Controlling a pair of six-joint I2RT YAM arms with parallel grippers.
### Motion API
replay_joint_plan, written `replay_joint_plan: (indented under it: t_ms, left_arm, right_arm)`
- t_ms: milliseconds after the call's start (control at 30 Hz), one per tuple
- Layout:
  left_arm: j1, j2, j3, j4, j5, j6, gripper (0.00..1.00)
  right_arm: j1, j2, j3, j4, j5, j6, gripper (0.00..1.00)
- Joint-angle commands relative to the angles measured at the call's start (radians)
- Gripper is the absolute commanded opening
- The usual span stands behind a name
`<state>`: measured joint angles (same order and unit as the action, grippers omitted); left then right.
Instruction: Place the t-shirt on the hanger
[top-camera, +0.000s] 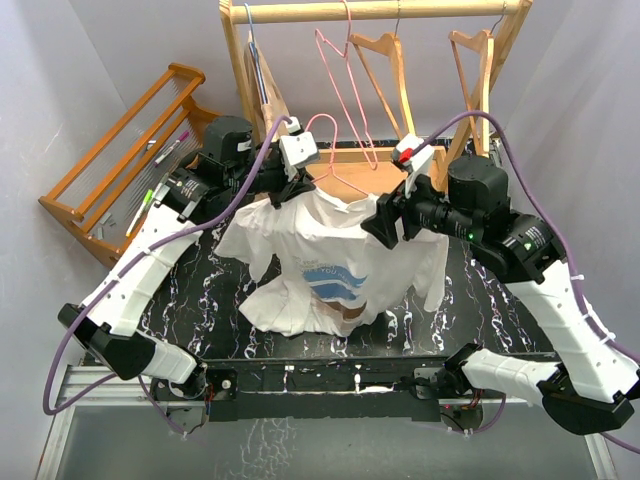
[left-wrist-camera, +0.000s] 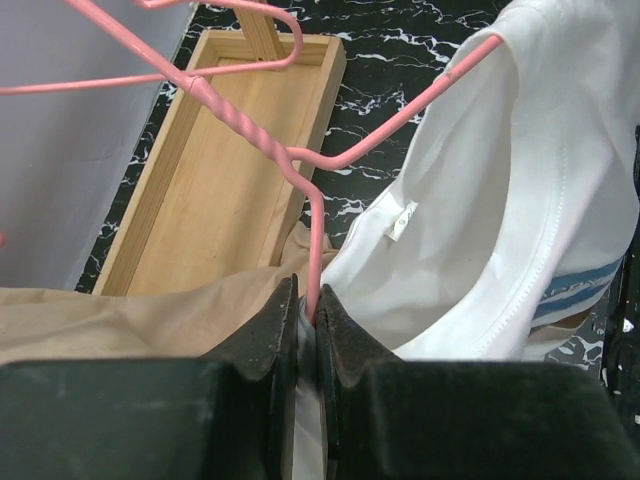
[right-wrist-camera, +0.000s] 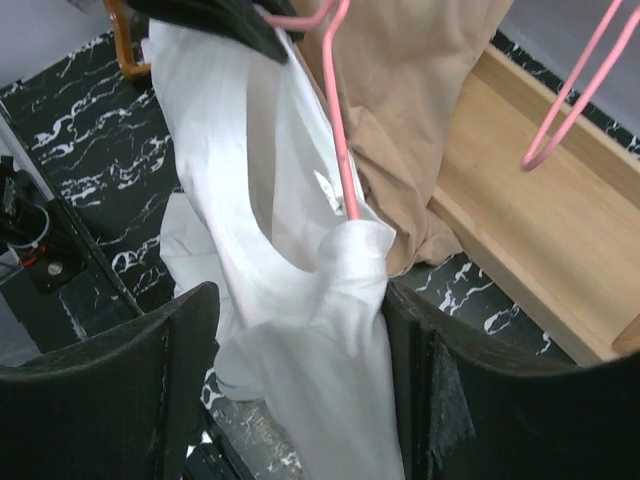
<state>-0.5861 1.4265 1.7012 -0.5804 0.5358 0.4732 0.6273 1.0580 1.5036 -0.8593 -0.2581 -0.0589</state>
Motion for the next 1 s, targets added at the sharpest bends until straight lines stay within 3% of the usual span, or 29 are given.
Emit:
replay_joint_plan:
  t_ms: [0,200,633,767,967]
  left_arm:
    - [0.008,-0.053,0.010,0.043,0.032,0.032,0.00]
    - [0.007,-0.054,0.011,0.037,0.071,0.048,0.00]
    - [0.008,-0.147,-0.035,0.064,0.197,0.029,0.00]
    - [0.008,-0.162,-0.041,0.052,0.215,0.026,0.00]
    - [0.008,-0.181,-0.050,0.042,0.213,0.026,0.00]
  right_arm:
    - [0.004,0.055,0.123,0.085,-0.007,-0.013,0.68]
    - [0.005,0.137,0.200,0.102,-0.021,-0.022,0.67]
    - [-0.024,0.208,0.176,0.233,-0.167,-0.050,0.67]
    - [-0.043,0.224,0.182,0.262,-0.263,-0.055,0.65]
    - [-0.092,0.249,0.205,0.259,-0.467,-0.019,0.55]
